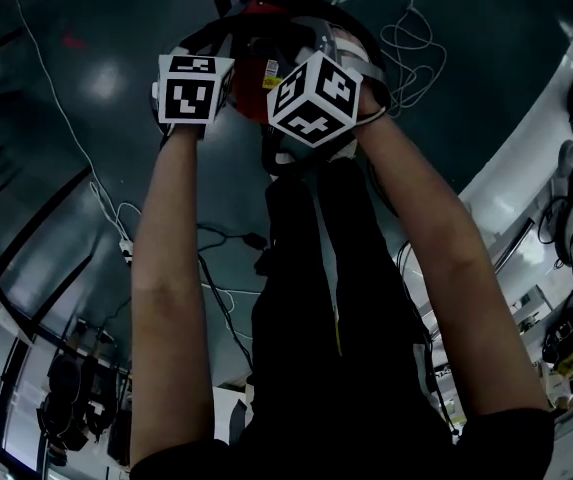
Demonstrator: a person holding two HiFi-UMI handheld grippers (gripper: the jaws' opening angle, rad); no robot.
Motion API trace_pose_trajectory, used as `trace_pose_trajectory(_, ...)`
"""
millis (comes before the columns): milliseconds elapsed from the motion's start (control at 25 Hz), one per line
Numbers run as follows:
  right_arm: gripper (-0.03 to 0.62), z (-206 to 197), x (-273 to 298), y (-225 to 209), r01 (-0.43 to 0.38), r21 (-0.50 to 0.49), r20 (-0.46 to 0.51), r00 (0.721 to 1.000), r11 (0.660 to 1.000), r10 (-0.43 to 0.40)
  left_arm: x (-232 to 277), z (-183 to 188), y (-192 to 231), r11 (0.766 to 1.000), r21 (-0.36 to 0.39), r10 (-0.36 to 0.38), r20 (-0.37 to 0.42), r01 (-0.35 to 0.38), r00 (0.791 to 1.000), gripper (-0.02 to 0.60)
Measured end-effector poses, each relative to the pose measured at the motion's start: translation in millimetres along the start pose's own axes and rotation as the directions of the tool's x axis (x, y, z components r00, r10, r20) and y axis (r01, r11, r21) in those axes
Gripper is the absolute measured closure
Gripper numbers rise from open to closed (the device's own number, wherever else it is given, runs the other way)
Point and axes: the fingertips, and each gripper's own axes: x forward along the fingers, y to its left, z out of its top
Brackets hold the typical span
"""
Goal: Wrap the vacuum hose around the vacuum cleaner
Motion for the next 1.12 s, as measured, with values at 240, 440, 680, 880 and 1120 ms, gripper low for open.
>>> trace_pose_trajectory(240, 0.468, -15, -6, -6, 0.001, 0.059, -0.004, 1.0, 0.998, -0.001, -3, -1, 4, 0.997, -0.074, 0.017, 0.007, -0.017, 1.0, 0.456)
trace_pose_trajectory(440, 0.468, -19, -12, -7, 0.007, 0.103, 0.006, 1.0, 0.995, -0.008, -15, 0, -1, 1.0, -0.026, 0.001, 0.025, -0.001, 1.0, 0.436)
trace_pose_trajectory(680, 0.473, -19, -21, 0, 0.0, 0.101, 0.012, 1.0, 0.995, -0.001, -28, 1, -8, 0.996, 0.092, 0.009, 0.015, -0.01, 1.0, 0.433)
trace_pose_trajectory(880, 0.473, -16, -23, 3, -0.005, 0.098, 0.013, 1.0, 0.995, 0.004, -38, 1, -13, 0.995, 0.096, -0.007, 0.037, 0.004, 0.999, 0.43)
trace_pose_trajectory(1120, 0.474, -13, -29, 7, -0.002, 0.095, 0.011, 1.0, 0.995, 0.001, -51, -6, -29, 0.988, 0.151, -0.045, 0.051, 0.037, 0.998, 0.416)
